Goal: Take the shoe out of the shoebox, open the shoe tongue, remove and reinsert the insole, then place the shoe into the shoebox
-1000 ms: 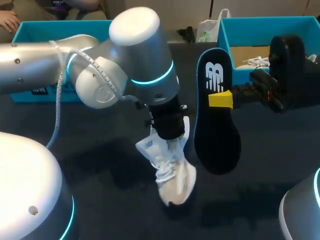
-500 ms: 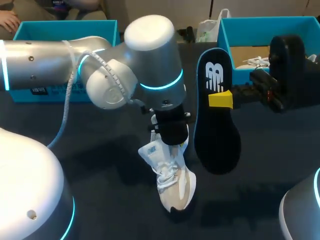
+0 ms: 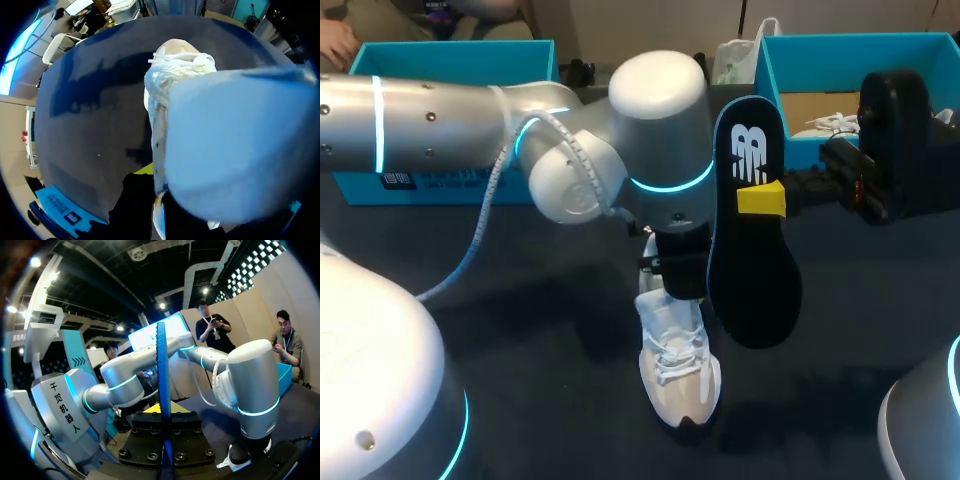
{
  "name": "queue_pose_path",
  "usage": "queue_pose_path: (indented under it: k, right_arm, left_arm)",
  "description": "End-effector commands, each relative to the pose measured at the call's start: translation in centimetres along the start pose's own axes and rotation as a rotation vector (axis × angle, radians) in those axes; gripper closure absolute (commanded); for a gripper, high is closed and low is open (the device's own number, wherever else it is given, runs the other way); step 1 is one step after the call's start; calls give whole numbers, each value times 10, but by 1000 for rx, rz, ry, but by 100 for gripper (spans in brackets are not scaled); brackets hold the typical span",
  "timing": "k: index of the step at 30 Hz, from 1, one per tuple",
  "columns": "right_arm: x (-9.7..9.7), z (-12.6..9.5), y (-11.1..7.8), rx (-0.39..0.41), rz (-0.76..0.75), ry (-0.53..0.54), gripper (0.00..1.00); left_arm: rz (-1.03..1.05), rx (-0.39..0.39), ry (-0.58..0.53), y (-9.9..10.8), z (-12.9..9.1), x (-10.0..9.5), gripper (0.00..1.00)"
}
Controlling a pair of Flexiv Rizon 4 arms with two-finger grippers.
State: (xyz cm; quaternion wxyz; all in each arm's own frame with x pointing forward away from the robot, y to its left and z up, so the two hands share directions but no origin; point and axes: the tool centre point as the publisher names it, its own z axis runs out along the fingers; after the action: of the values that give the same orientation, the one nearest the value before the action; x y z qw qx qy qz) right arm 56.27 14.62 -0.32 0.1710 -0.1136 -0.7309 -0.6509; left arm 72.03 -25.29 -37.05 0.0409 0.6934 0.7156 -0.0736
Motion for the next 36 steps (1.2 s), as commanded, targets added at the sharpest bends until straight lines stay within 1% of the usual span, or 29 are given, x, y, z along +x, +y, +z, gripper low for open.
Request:
queue_pose_path:
  k: [1, 5, 6, 7, 8, 9, 10, 14, 17, 19, 24, 29, 36]
  right_arm:
    - [-2, 2, 0, 2, 2, 1, 100]
    - [-2, 2, 0, 2, 2, 1, 100]
    - [-2, 2, 0, 2, 2, 1, 100]
    - [-2, 2, 0, 2, 2, 1, 100]
    - [-2, 2, 0, 2, 2, 1, 100]
    - [-2, 2, 0, 2, 2, 1, 100]
    - [-2, 2, 0, 2, 2, 1, 100]
    - [-2, 2, 0, 2, 2, 1, 100]
    - [-2, 2, 0, 2, 2, 1, 100]
    - [-2, 2, 0, 2, 2, 1, 100]
    - [-2, 2, 0, 2, 2, 1, 100]
    - [-2, 2, 0, 2, 2, 1, 100]
    - [-2, 2, 0, 2, 2, 1, 100]
  left_arm:
    - [4, 2, 8, 0, 12, -8, 100]
    - [7, 4, 1, 1, 13, -10, 100]
    - [5, 5, -4, 1, 13, -10, 67]
    - [5, 3, -15, 1, 13, -11, 50]
    - [5, 0, -26, 2, 11, -10, 21]
    - [4, 3, -38, 2, 8, -10, 2]
    - [7, 2, -51, 2, 5, -10, 0]
    - [12, -8, -106, 3, -7, -7, 0]
    - [3, -1, -180, 7, -22, -6, 0]
    - [6, 9, -252, 9, -36, -5, 0]
    - [30, -26, -471, 9, -77, -5, 0]
    - [88, -9, -689, 11, -124, -4, 0]
    - [88, -9, -689, 11, -124, -4, 0]
